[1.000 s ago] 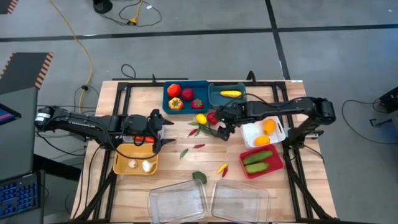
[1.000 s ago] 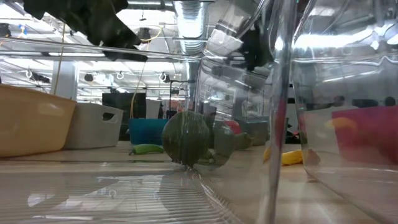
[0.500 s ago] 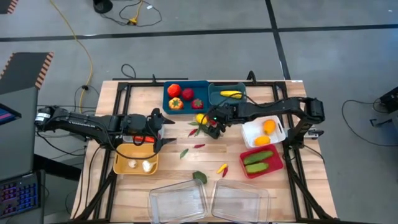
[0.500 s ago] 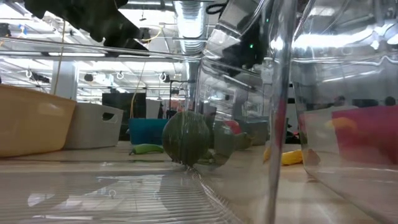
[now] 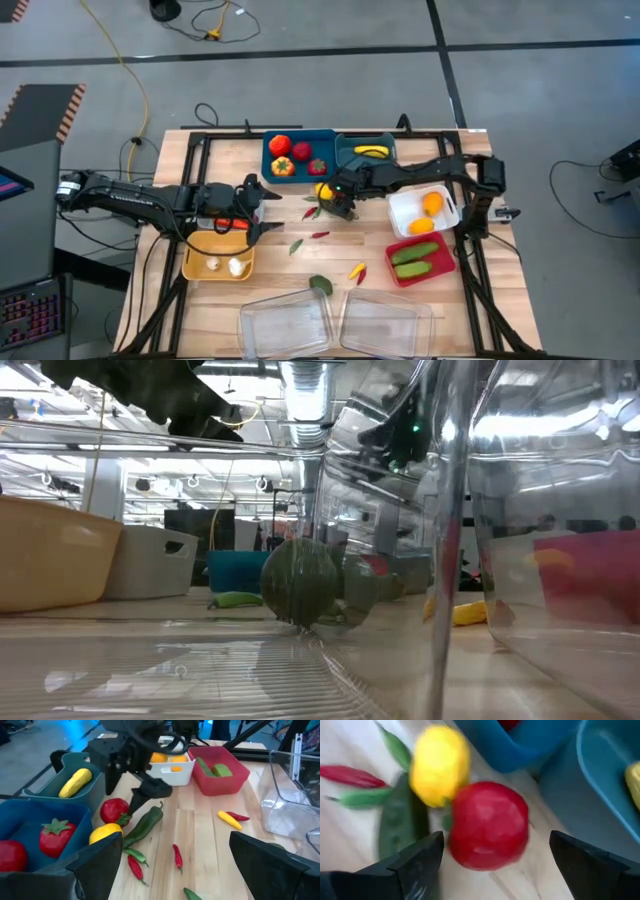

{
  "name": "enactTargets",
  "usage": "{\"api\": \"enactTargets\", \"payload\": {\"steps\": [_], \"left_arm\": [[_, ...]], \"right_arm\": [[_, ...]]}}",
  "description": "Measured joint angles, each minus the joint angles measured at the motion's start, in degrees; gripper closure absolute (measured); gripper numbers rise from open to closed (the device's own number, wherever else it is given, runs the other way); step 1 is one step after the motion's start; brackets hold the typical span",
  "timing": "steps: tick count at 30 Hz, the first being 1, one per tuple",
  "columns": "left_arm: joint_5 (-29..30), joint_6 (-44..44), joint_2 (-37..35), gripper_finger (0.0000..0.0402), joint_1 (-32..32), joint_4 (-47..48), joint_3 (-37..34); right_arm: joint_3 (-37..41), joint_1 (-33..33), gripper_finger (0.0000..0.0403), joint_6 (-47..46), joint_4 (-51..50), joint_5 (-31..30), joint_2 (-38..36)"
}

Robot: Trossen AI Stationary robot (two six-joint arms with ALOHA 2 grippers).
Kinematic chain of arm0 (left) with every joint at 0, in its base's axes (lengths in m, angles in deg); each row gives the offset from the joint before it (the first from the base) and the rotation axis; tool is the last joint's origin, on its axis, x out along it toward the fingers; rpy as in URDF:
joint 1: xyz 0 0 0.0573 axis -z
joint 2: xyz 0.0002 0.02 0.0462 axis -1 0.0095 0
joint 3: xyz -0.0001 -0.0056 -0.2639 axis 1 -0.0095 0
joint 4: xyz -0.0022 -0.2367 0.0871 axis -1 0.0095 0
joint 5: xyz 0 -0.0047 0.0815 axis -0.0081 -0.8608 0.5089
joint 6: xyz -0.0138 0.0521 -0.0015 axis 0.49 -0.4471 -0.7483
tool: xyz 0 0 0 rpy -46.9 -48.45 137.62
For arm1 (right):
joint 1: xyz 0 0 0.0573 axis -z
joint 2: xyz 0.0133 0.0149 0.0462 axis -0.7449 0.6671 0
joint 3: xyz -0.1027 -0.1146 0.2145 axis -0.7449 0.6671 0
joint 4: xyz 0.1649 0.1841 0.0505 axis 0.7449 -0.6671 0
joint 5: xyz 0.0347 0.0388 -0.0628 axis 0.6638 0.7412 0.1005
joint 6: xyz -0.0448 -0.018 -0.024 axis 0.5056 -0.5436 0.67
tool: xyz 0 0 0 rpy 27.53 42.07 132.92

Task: Sort produce into baskets
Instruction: Put the tomato into the blue bin

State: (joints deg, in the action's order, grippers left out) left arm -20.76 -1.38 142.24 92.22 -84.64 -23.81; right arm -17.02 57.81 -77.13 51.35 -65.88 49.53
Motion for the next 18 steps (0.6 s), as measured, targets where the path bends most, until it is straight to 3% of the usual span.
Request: {"api": "enactTargets", "payload": {"steps": [9,18], "left_arm": [[0.29,0.00,0.00,0.0049,0.00,0.00,0.00],[0.40,-0.02,0.00,0.0049,-0.02,0.02,0.00]], "right_arm": [[0.01,1.15,0.0029,-0.06,0.70,-1.48,4.68],[0.03,1.30,0.0131,-0.17,0.94,-1.23,4.55]]}}
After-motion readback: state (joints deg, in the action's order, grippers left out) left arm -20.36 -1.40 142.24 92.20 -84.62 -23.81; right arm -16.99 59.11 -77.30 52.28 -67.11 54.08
